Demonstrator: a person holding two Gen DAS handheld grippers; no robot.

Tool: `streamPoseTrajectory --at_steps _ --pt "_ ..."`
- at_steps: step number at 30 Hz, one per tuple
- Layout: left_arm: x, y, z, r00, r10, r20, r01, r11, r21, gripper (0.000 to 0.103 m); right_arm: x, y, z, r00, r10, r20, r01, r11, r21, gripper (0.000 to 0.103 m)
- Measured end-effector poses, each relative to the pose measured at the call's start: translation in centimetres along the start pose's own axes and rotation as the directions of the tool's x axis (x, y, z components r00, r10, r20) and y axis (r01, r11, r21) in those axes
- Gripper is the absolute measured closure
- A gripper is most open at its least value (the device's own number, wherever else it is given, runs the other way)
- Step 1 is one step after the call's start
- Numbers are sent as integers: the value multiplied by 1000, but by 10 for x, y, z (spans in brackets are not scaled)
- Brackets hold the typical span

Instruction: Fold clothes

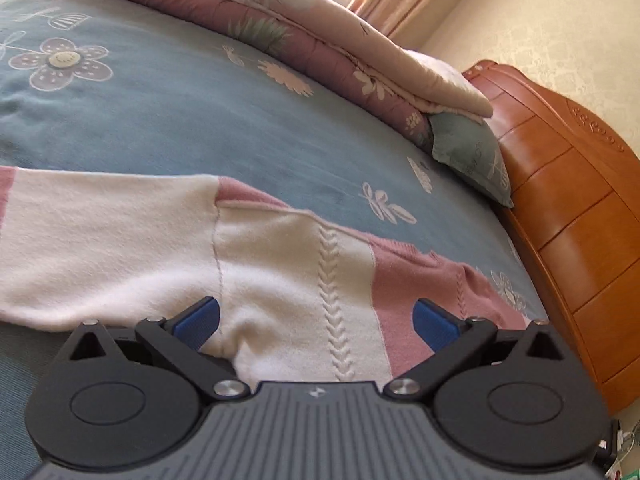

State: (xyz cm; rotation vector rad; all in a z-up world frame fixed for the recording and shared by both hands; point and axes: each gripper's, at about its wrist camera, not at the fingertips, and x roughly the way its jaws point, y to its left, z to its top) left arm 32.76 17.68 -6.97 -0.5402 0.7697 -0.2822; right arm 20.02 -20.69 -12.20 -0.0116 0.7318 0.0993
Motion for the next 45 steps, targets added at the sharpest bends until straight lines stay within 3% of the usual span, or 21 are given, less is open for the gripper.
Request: streamPoseTrajectory --at_steps 2,4,8,11,14,15,16,20,23,27,34,45 --pt "-9 21 11 998 18 52 -14 998 -67 1 0 1 0 1000 -6 0 6 1000 0 0" --pt "-5 41 12 999 -27 39 32 989 -144 1 1 2 1 1000 -11 -2 11 1000 3 0" --pt "11 43 7 999 -33 -12 32 994 -109 1 3 4 2 1000 -26 -6 26 1000 13 0" --pt "18 44 3 990 124 -61 -127 991 -46 2 4 6 4 999 -33 -10 33 999 17 0" --pt "3 42 6 983 181 -6 -181 981 -74 2 4 5 4 999 -30 -10 30 999 19 0" --pt "-3 38 7 984 177 29 -175 982 -68 2 4 5 4 999 -32 -11 32 999 18 0" --pt "-7 35 10 990 128 55 -124 990 -67 2 4 6 4 999 -35 -12 35 999 18 0" --pt "10 20 10 1000 -4 -1 4 997 -72 1 4 7 4 999 -37 -13 37 999 18 0" --pt "34 21 1 989 98 -112 -105 993 -56 2 4 6 5 999 -36 -17 36 999 18 0" --pt "17 23 0 985 138 -99 -143 989 -46 4 3 5 5 999 -30 -23 30 999 18 0" --pt "8 28 10 997 67 -26 -69 993 -91 3 4 7 6 999 -38 -21 39 999 20 0" --pt "-5 34 14 999 45 16 -43 989 -138 2 4 7 6 999 -40 -22 40 999 20 0"
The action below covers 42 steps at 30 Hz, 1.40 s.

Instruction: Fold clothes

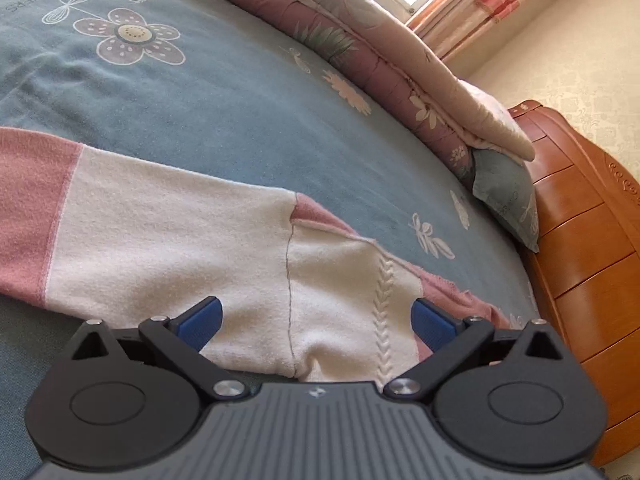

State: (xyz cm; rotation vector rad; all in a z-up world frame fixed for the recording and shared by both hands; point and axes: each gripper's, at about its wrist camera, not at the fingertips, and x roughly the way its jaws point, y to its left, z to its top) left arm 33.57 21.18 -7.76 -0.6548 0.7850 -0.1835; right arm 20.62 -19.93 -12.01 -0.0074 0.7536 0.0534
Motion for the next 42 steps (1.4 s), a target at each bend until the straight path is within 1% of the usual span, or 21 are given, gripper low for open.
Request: streamPoseTrajectory --at_steps 6,8,10,12,13,14,15,16,18,21,25,27,29,31,38,42 --pt "15 14 -7 994 78 -76 -79 997 -5 4 0 0 0 1000 1 1 -1 1000 0 0" --pt "-1 13 -4 993 100 -65 -101 995 -25 4 0 -1 0 1000 3 -1 -3 1000 1 0" --pt "-13 17 3 997 71 -13 -71 997 -22 3 0 -1 0 1000 1 0 -1 1000 2 0" --pt "-8 29 9 999 31 14 -30 997 -72 3 1 0 0 1000 -2 1 2 1000 2 0" --pt "-5 35 11 1000 14 25 -11 995 -96 3 1 0 0 1000 -3 2 3 1000 2 0" --pt "2 41 13 1000 16 12 -14 994 -113 3 1 0 0 1000 -2 3 2 1000 2 0" --pt "9 46 14 1000 20 0 -20 992 -128 3 0 0 0 1000 -2 3 2 1000 1 0" --pt "11 50 13 999 47 -5 -47 990 -135 5 0 0 -1 1000 -1 4 1 1000 1 0" --pt "-4 52 14 994 106 16 -103 985 -141 6 0 -1 -1 1000 1 5 -1 1000 1 0" --pt "-26 54 17 981 191 46 -182 971 -153 6 0 -1 0 1000 0 2 0 1000 0 0" --pt "-26 60 25 989 132 70 -119 980 -159 5 0 0 -1 1000 -3 3 3 1000 -1 0" --pt "-14 56 26 994 101 47 -96 989 -114 4 0 1 -1 1000 -3 3 3 1000 -1 0" --pt "-6 51 25 979 200 35 -198 979 -48 6 0 1 0 1000 -4 0 4 1000 -2 0" --pt "-7 48 26 959 282 28 -282 959 -3 6 0 0 0 1000 0 -5 0 1000 -3 0" --pt "-22 48 33 953 292 83 -299 950 90 5 1 -1 1 1000 4 -9 -4 1000 -1 0" --pt "-30 47 37 949 293 114 -307 941 144 3 3 2 4 1000 -15 -20 16 1000 15 0"
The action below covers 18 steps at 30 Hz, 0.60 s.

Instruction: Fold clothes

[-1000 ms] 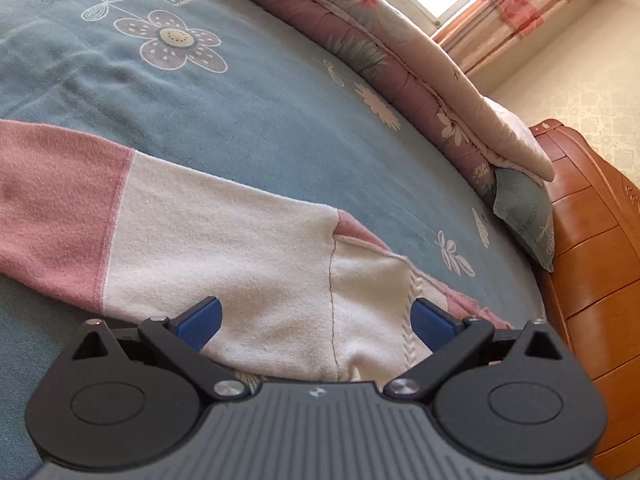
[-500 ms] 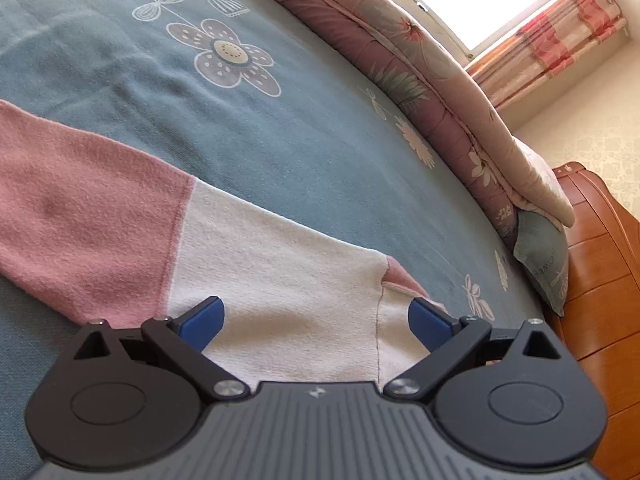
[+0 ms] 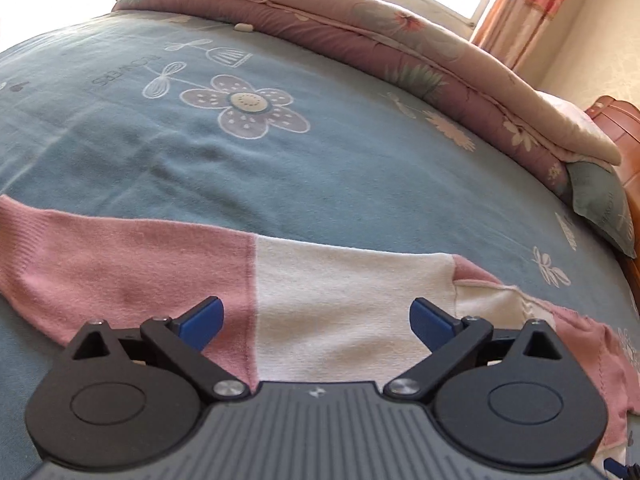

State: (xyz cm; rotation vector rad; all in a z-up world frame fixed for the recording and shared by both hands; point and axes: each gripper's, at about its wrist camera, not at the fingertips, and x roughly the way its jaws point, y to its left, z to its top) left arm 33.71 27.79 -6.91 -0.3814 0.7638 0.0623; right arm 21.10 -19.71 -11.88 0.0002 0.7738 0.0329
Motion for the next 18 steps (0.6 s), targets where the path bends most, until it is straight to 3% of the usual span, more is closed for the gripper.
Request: streamPoseTrajectory --at_steps 1,4,9,15,16,18 --pt "6 -4 0 1000 -15 -3 16 999 30 3 0 1 1 1000 -8 -10 8 1000 3 0" --pt "30 -7 -4 997 -24 -75 24 1000 4 3 -1 4 6 998 -26 -51 26 1000 6 0" --pt "34 -14 -4 995 -3 -102 12 997 82 1 -1 5 11 991 -49 -126 55 997 48 0" --pt "16 47 6 997 -22 -80 17 998 -62 1 -2 8 11 986 -77 -149 90 993 78 0" --pt "11 61 7 998 -12 -64 6 995 -95 1 -2 9 10 985 -82 -151 96 992 83 0" --pt "3 87 9 996 84 -30 -87 987 -132 1 -3 9 10 986 -85 -146 98 992 84 0"
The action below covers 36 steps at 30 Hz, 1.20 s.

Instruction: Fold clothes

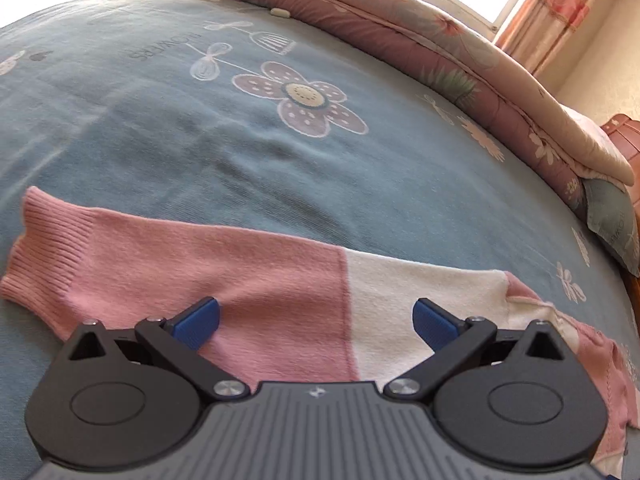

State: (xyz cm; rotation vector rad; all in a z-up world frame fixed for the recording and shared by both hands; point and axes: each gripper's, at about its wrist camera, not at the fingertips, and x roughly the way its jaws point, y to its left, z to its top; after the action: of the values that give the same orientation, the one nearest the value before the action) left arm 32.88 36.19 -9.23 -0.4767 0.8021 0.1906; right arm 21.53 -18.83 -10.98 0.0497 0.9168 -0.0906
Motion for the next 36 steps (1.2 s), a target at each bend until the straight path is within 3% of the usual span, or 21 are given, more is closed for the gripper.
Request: streamPoseTrajectory --at_steps 1,4,8,12,15,18,21,23,28,31,36 --pt "0 14 2 998 59 12 -59 998 -10 1 0 0 0 1000 -1 3 1 1000 1 0" --pt "-3 54 6 994 90 58 -89 996 -25 1 -1 0 0 1000 1 -2 -1 1000 -1 0" --pt "-21 74 16 993 95 63 -89 992 -95 1 -1 -1 -1 1000 3 8 -3 1000 1 0" --pt "-20 76 16 999 -7 52 11 997 -72 1 -1 0 -2 1000 -3 17 3 1000 10 0" --pt "-11 79 13 992 101 77 -94 991 -93 1 -1 -1 -3 1000 -2 23 2 1000 11 0" --pt "-24 74 19 969 215 126 -200 972 -120 1 -1 -1 -5 999 -1 33 1 1000 10 0" --pt "-39 69 21 974 171 151 -154 981 -119 1 -2 -1 -6 999 0 43 0 1000 10 0" --pt "-41 52 22 986 99 132 -88 992 -86 1 -1 -1 -7 999 1 51 -2 1000 12 0" --pt "-39 -26 15 995 -65 81 58 994 89 1 -2 0 -6 999 0 43 0 1000 8 0" --pt "-37 -79 6 985 -169 41 157 964 214 1 -3 -1 -7 999 0 44 0 1000 4 0" --pt "-35 -149 -16 960 -276 -43 272 890 365 1 -3 -1 -9 999 0 54 0 1000 2 0"
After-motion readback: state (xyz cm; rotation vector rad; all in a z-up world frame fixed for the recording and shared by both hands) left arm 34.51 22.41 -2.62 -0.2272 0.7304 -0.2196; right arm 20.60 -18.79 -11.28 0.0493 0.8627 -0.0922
